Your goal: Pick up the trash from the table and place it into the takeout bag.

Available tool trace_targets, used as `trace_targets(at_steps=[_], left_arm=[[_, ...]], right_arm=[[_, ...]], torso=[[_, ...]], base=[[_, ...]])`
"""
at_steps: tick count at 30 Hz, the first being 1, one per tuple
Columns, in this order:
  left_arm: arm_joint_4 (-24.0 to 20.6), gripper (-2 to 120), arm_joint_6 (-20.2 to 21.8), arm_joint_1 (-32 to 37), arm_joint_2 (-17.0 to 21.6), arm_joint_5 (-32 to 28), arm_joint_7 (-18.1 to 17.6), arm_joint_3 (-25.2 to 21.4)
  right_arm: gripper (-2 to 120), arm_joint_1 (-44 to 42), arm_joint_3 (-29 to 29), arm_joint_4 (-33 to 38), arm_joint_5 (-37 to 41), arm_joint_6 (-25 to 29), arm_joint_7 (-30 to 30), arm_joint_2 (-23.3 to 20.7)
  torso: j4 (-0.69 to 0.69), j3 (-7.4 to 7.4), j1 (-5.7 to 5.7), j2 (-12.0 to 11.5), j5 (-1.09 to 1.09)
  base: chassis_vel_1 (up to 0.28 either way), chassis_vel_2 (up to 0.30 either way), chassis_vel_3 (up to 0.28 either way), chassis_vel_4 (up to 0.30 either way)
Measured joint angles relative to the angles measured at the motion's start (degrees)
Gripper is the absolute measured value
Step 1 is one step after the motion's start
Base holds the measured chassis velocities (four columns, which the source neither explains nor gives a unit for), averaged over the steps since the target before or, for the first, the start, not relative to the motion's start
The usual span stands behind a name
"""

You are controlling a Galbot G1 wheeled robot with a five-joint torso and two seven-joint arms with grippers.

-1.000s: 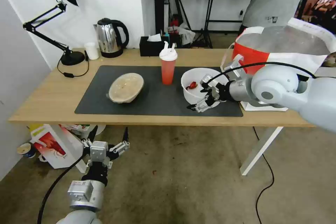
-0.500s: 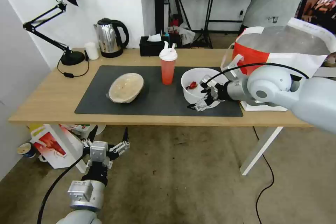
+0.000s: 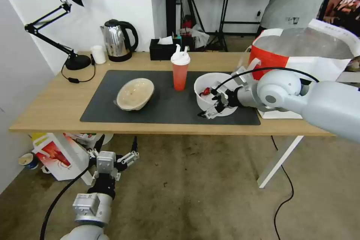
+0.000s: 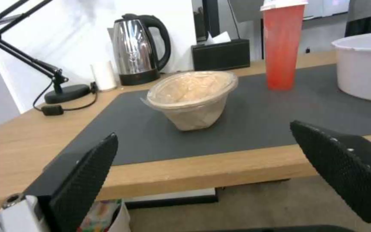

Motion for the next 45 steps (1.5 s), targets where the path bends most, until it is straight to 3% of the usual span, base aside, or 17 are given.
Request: trace_targets(at_steps=[5, 14, 18, 21, 22, 32, 45], left_arm=[[0.00, 100, 0.00, 0.00, 0.00, 0.00, 0.00, 0.00], [0.00, 100, 0.00, 0.00, 0.00, 0.00, 0.00, 0.00], [0.00, 100, 0.00, 0.00, 0.00, 0.00, 0.00, 0.00], [0.00, 100, 0.00, 0.00, 0.00, 0.00, 0.00, 0.00], [0.00, 100, 0.00, 0.00, 0.00, 0.00, 0.00, 0.00], [0.00, 100, 0.00, 0.00, 0.00, 0.00, 0.00, 0.00], [0.00, 100, 0.00, 0.00, 0.00, 0.00, 0.00, 0.00]], right_arm=[[96, -0.19, -0.18, -0.55, 0.02, 0.00, 0.22, 0.65], [60, -0.33, -0.06, -0.26, 2.63, 0.00, 1.23, 0.45], [51, -0.44, 0.01, -0.14, 2.84, 0.01, 1.30, 0.33], [51, -0.44, 0.01, -0.14, 2.84, 0.01, 1.30, 0.33], [36, -0.48, 0.06, -0.15, 2.87, 0.00, 1.32, 0.31], [1, -0.74, 0.39, -0.11, 3.16, 0.00, 1.36, 0.09], [0, -2.34, 2.96, -0.07, 3.04, 0.04, 1.03, -0.73]], torso=[[0.00, 0.00, 0.00, 0.00, 0.00], [0.00, -0.01, -0.01, 0.00, 0.00], [0.00, -0.01, -0.01, 0.00, 0.00], [0.00, -0.01, -0.01, 0.00, 0.00], [0.00, 0.00, -0.01, 0.00, 0.00], [0.00, 0.00, -0.01, 0.00, 0.00], [0.00, 0.00, -0.01, 0.00, 0.01]], base=[[0.000, 0.000, 0.000, 0.000], [0.000, 0.000, 0.000, 0.000], [0.000, 0.000, 0.000, 0.000], [0.000, 0.000, 0.000, 0.000], [0.000, 0.000, 0.000, 0.000], [0.000, 0.000, 0.000, 0.000], [0.000, 0.000, 0.000, 0.000]])
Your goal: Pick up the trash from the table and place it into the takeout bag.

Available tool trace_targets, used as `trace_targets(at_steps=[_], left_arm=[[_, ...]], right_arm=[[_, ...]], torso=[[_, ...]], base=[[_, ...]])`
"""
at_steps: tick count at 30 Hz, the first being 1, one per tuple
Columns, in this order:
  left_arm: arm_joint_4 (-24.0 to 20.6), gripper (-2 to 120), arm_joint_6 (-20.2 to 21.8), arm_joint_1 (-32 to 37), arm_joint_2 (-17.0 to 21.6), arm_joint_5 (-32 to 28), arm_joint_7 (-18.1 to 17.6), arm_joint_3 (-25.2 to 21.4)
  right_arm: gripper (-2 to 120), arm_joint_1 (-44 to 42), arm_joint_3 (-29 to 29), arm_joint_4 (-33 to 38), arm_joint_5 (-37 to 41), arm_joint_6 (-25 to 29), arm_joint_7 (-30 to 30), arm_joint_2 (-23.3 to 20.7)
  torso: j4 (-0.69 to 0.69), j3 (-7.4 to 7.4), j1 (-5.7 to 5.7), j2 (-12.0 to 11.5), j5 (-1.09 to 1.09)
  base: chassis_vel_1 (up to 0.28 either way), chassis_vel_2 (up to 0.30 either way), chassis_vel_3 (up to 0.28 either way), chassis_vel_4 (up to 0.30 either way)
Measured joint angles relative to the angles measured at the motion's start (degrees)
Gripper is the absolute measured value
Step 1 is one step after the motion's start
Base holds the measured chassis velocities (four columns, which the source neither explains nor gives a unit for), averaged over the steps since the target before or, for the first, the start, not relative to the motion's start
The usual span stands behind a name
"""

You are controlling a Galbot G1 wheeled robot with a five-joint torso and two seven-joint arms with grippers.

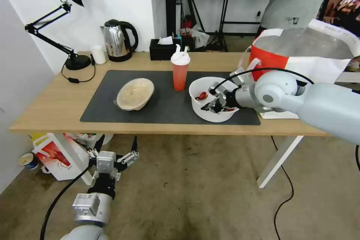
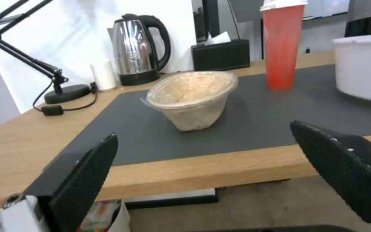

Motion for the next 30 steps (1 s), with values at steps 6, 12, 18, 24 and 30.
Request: trace_targets(at_steps=[6, 12, 18, 24, 30], left_arm=[[0.00, 100, 0.00, -0.01, 0.00, 0.00, 0.00, 0.00], [0.00, 100, 0.00, 0.00, 0.00, 0.00, 0.00, 0.00], [0.00, 100, 0.00, 0.00, 0.00, 0.00, 0.00, 0.00], [0.00, 100, 0.00, 0.00, 0.00, 0.00, 0.00, 0.00], [0.00, 100, 0.00, 0.00, 0.00, 0.00, 0.00, 0.00]], right_arm=[[0, -1.97, 3.46, 1.87, -2.34, 0.01, -1.96, -1.55], [0, -2.51, 5.52, 2.50, -6.75, 0.02, -5.39, -3.40], [0, -2.50, 7.94, 2.60, -7.73, 0.03, -7.10, -4.31], [0, -0.21, 8.51, 2.60, -9.24, 0.05, -9.46, -4.62], [0, 1.77, 8.20, 2.52, -10.49, 0.06, -10.97, -4.26]], torso=[[0.00, 0.00, 0.00, 0.00, -0.01], [0.00, 0.00, 0.00, 0.00, -0.01], [0.00, 0.00, 0.01, 0.00, 0.00], [0.00, 0.00, 0.01, 0.00, -0.01], [0.00, 0.00, 0.01, 0.00, 0.00]], base=[[0.000, 0.000, 0.000, 0.000], [0.000, 0.000, 0.000, 0.000], [0.000, 0.000, 0.000, 0.000], [0.000, 0.000, 0.000, 0.000], [0.000, 0.000, 0.000, 0.000]])
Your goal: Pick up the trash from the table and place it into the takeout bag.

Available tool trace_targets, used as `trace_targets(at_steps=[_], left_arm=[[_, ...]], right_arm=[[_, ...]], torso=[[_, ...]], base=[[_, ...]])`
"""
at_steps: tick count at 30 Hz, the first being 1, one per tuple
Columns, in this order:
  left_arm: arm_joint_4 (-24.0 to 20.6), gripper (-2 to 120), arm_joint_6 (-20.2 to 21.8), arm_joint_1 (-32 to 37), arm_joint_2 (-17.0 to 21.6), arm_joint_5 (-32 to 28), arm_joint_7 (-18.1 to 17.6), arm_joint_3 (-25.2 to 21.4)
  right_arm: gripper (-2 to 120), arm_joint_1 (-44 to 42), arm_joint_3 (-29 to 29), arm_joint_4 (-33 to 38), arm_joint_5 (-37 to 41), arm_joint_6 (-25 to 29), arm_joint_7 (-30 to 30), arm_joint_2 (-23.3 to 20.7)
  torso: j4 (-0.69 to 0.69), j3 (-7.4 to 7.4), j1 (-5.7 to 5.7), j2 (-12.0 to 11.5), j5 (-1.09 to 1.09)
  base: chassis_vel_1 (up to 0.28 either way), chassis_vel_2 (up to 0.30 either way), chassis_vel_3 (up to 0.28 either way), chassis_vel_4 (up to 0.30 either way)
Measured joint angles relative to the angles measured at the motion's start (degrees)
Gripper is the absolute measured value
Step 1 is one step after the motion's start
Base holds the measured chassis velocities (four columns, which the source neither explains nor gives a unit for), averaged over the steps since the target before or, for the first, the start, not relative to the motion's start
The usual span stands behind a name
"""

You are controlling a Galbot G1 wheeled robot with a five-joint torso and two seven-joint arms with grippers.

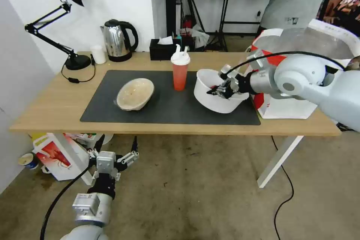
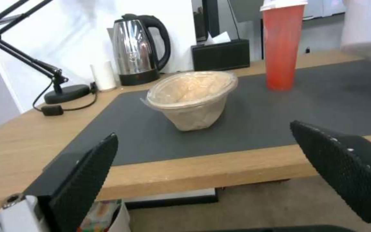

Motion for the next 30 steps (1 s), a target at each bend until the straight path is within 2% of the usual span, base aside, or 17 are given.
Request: trace_targets(at_steps=[12, 24, 30], left_arm=[[0.00, 100, 0.00, 0.00, 0.00, 0.00, 0.00, 0.00], [0.00, 100, 0.00, 0.00, 0.00, 0.00, 0.00, 0.00], [0.00, 100, 0.00, 0.00, 0.00, 0.00, 0.00, 0.00]], right_arm=[[0, 7.75, -3.95, -0.95, 0.38, 0.02, -1.77, 2.52], [0, 16.51, -8.01, -3.03, 3.48, 0.03, -2.50, 6.81], [0, 20.72, -9.66, -3.44, 4.21, 0.05, -3.54, 7.19]], torso=[[0.00, 0.00, 0.00, 0.00, -0.01], [0.01, 0.00, 0.00, 0.00, -0.01], [0.01, 0.00, -0.01, 0.00, -0.01]], base=[[0.000, 0.000, 0.000, 0.000], [0.000, 0.000, 0.000, 0.000], [0.000, 0.000, 0.000, 0.000]])
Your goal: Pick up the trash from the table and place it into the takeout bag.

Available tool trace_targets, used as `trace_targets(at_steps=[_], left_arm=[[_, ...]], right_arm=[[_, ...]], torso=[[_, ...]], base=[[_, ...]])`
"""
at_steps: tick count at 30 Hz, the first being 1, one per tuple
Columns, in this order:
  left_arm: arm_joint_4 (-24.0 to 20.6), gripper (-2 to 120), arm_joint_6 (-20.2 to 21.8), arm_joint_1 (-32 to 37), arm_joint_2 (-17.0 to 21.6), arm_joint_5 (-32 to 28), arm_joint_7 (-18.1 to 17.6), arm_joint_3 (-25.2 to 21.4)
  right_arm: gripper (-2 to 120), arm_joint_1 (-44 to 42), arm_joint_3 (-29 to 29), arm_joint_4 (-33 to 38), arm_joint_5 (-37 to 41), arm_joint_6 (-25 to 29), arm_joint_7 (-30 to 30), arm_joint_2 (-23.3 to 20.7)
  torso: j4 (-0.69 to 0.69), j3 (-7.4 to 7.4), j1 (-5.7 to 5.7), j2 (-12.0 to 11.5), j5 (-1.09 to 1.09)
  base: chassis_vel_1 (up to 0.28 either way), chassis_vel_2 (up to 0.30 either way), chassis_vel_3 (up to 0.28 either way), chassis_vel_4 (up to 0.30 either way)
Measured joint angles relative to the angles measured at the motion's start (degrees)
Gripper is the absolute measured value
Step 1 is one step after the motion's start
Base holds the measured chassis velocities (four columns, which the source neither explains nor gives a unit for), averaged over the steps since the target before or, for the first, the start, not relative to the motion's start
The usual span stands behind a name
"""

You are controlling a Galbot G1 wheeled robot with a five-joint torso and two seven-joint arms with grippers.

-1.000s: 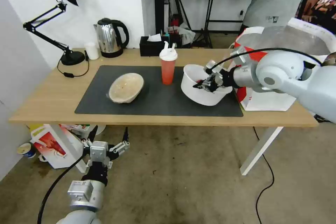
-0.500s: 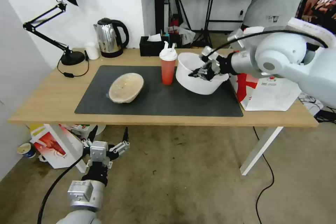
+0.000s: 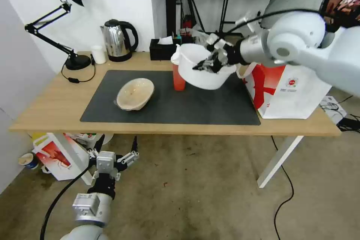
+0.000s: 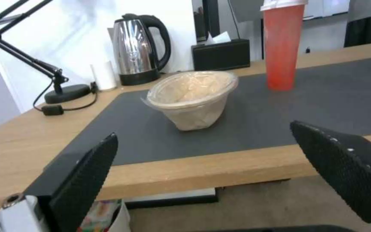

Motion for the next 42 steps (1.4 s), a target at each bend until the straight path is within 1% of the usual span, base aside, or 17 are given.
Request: trace_targets(at_steps=[14, 22, 33, 42], left_arm=[[0.00, 100, 0.00, 0.00, 0.00, 0.00, 0.00, 0.00], [0.00, 100, 0.00, 0.00, 0.00, 0.00, 0.00, 0.00], [0.00, 100, 0.00, 0.00, 0.00, 0.00, 0.00, 0.00], [0.00, 100, 0.00, 0.00, 0.00, 0.01, 0.00, 0.00]], right_arm=[[0, 7.63, -3.52, -0.35, 0.10, 0.01, -3.87, -3.08], [0, 10.43, -4.35, -1.10, 0.04, 0.02, -5.06, -4.34], [0, 14.94, -5.06, -4.53, -0.31, 0.05, -7.00, -5.14], [0, 17.41, -5.68, -7.65, -3.16, 0.14, -9.82, -6.17]], torso=[[0.00, 0.00, 0.00, 0.00, 0.01], [0.00, 0.00, -0.01, 0.00, 0.01], [0.00, 0.00, 0.00, 0.00, 0.00], [0.00, 0.00, 0.00, 0.00, 0.01]], base=[[0.000, 0.000, 0.000, 0.000], [0.000, 0.000, 0.000, 0.000], [0.000, 0.000, 0.000, 0.000], [0.000, 0.000, 0.000, 0.000]])
